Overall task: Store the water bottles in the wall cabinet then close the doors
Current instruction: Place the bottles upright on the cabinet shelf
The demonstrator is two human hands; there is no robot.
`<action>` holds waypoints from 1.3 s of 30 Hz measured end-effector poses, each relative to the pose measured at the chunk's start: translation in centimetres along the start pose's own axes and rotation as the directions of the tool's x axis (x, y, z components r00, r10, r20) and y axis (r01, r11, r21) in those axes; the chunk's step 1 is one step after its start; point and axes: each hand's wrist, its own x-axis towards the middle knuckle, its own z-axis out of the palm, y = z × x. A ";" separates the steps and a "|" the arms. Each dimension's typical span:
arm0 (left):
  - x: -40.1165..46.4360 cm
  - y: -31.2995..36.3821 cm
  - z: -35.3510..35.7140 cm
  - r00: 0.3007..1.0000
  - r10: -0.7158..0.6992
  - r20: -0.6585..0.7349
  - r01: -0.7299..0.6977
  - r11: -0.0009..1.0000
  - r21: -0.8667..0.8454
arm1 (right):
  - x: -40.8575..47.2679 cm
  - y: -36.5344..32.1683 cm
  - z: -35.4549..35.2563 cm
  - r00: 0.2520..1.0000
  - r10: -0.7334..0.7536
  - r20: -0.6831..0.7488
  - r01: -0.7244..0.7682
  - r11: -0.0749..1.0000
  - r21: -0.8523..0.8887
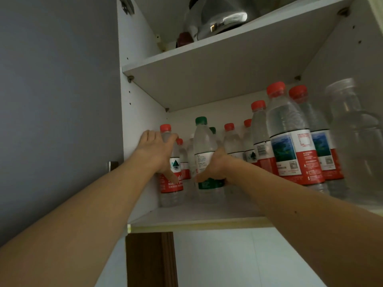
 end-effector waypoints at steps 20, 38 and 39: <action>-0.8 0.0 0.8 0.998 -0.003 -0.057 0.011 0.992 0.129 | 2.6 0.1 4.4 0.975 -0.220 0.028 0.221 0.974 -0.042; -2.7 -0.4 -0.5 0.974 0.014 -0.228 -0.031 0.997 -0.072 | -2.9 0.3 1.7 0.902 -0.382 -0.200 0.326 0.908 -0.263; -2.8 -0.2 -1.2 0.962 -0.009 -0.272 -0.038 0.986 -0.165 | -4.2 0.4 0.9 0.852 -0.458 -0.254 0.369 0.869 -0.330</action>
